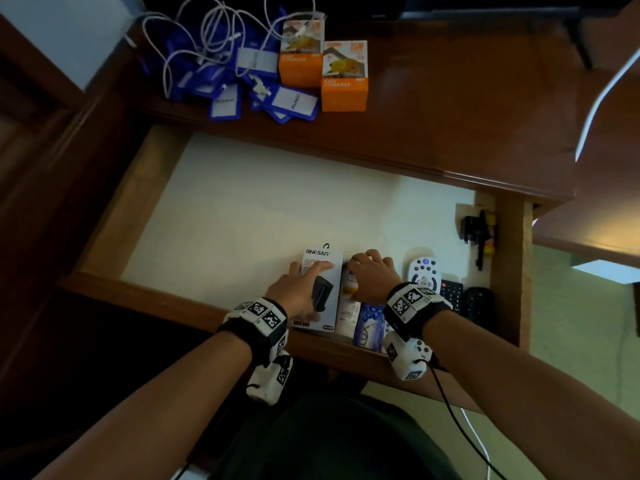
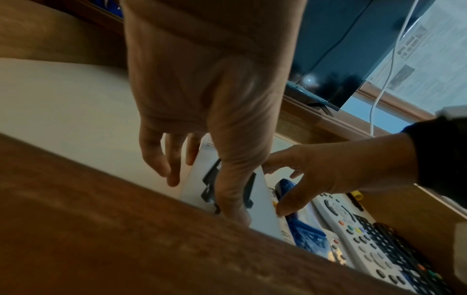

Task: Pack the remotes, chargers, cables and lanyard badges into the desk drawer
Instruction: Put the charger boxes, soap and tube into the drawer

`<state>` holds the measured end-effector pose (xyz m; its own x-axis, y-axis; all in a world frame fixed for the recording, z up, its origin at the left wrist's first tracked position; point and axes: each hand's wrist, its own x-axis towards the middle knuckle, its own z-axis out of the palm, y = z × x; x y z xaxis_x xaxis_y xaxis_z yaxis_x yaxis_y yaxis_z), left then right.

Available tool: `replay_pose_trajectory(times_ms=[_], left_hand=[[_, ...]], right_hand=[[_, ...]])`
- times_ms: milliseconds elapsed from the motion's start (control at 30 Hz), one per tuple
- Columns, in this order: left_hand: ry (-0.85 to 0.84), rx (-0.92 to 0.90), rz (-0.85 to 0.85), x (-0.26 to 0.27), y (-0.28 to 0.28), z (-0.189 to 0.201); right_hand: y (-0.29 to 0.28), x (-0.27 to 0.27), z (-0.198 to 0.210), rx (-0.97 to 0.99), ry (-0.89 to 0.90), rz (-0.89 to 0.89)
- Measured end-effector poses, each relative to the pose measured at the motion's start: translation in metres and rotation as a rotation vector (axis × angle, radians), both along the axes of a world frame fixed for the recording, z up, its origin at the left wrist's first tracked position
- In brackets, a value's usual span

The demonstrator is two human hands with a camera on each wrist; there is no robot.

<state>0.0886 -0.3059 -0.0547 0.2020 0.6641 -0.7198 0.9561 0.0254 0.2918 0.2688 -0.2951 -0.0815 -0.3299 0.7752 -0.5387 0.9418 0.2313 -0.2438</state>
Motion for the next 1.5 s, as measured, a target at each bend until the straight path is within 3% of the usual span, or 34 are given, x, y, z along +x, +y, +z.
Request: replay_pose_trajectory(times_ms=[533,767,967,1133,1233,1500], left_hand=[[0.012,0.014,-0.076,-0.006,-0.006,0.004],[-0.027,0.13,-0.089,-0.01,0.015,0.0],[-0.06,0.072,-0.299,-0.019,0.05,-0.008],[-0.162,0.069,-0.349,-0.026,0.059,-0.018],[-0.207,0.066,-0.336,-0.028,0.059,-0.022],[-0.187,0.053,-0.342,-0.027,0.058,-0.02]], right_hand=[[0.006,0.002,0.002,0.044,0.062,-0.098],[0.035,0.003,0.014,0.071,0.159,-0.282],[0.067,-0.004,0.026,0.064,0.223,-0.519],[0.05,-0.018,0.016,-0.189,0.063,-0.326],[0.031,-0.019,0.003,-0.198,-0.008,-0.302],[0.019,-0.018,-0.003,-0.195,0.024,-0.345]])
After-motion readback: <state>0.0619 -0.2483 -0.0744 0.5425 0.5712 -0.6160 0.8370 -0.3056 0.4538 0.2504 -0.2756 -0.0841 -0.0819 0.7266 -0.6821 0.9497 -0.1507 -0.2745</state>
